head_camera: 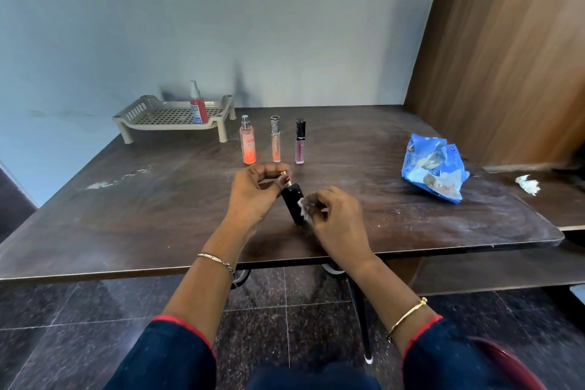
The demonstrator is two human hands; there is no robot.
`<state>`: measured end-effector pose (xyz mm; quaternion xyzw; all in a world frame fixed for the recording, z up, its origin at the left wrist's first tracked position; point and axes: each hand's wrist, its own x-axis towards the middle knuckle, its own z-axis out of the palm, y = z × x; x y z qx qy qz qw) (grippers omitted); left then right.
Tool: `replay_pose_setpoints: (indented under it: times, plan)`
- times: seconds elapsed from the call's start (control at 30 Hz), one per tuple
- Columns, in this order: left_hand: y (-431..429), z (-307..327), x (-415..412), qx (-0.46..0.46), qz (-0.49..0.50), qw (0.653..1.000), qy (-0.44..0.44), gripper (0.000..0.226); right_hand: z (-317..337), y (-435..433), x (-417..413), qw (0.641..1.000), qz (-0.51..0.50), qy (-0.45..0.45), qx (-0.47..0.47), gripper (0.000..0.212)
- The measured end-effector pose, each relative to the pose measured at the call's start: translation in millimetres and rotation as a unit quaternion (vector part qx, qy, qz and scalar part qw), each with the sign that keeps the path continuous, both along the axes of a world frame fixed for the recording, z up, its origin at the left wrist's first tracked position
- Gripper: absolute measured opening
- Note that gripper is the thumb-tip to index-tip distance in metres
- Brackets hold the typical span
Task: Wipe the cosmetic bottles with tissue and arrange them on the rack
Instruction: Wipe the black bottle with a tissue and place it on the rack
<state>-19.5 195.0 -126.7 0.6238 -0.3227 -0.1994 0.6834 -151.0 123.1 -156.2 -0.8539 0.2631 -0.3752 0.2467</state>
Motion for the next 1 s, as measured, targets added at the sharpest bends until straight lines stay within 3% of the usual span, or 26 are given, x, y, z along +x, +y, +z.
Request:
replay_pose_setpoints:
  times: [0.23,0.47,1.0]
  plan:
    - [-3,5,-3,0.03,0.002,0.999,-0.034,0.017,19,-7,10,1.0,-0.003,-0.019,0.0,0.018]
    - [-1,4,0,0.032,0.001,0.999,-0.035,0.017,1,0,0,0.996,0.011,0.02,-0.085,0.007]
    - [-2,14,-6,0.059,-0.028,0.996,-0.06,0.018,7,-7,1,0.992,0.0,-0.001,-0.128,0.006]
